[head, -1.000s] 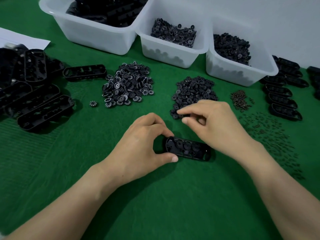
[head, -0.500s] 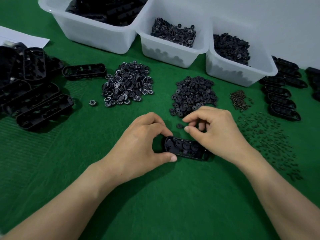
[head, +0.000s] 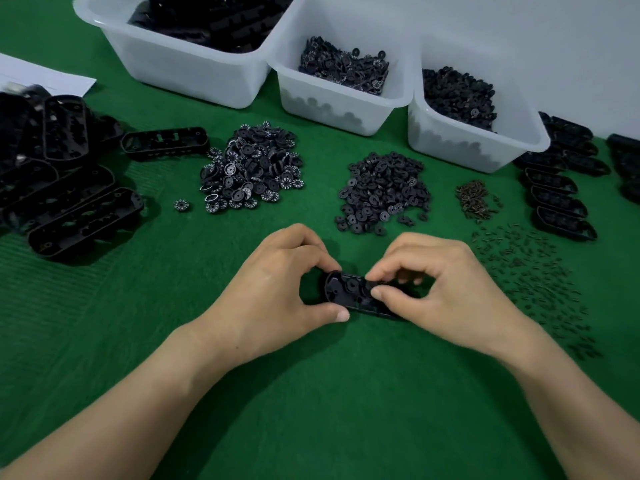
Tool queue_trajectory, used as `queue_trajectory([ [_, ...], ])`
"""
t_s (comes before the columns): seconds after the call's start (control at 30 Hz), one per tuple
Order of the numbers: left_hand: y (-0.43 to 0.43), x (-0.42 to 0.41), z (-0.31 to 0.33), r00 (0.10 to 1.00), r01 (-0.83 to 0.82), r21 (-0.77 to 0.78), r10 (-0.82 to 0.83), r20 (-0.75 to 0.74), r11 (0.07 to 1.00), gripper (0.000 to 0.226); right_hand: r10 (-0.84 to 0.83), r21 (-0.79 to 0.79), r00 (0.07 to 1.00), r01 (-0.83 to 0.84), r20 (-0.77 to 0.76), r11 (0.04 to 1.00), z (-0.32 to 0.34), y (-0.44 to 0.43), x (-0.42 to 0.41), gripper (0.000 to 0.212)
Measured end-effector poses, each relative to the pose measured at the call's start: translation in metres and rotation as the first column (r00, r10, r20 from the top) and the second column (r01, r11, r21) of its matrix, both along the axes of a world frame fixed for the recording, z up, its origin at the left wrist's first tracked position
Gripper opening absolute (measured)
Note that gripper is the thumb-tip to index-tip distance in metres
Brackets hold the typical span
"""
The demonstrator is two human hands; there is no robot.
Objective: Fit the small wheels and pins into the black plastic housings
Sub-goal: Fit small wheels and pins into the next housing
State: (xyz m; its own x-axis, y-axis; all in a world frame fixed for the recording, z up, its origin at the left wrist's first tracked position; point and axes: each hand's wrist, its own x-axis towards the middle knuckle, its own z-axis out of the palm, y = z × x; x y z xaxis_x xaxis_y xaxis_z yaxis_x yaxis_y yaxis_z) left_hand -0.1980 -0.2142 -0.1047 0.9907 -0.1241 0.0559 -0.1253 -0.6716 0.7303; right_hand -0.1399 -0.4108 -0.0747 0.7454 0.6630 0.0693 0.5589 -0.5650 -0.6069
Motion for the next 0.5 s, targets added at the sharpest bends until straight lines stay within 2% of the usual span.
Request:
queue_trajectory([
  [0.33,0.0,-0.001,0.0,1.0,0.002,0.009,-0.002,0.004,1.0,0.04,0.045,-0.027,0.99,-0.042,0.137,0.999,-0.002,-0.001,-0.004,0.013],
  [0.5,0.0,0.0,0.0,1.0,0.012,0.013,-0.012,0.007,1.0,0.041,0.031,-0.046,0.997,-0.027,0.068,0.999,0.006,-0.004,0.006,0.02],
])
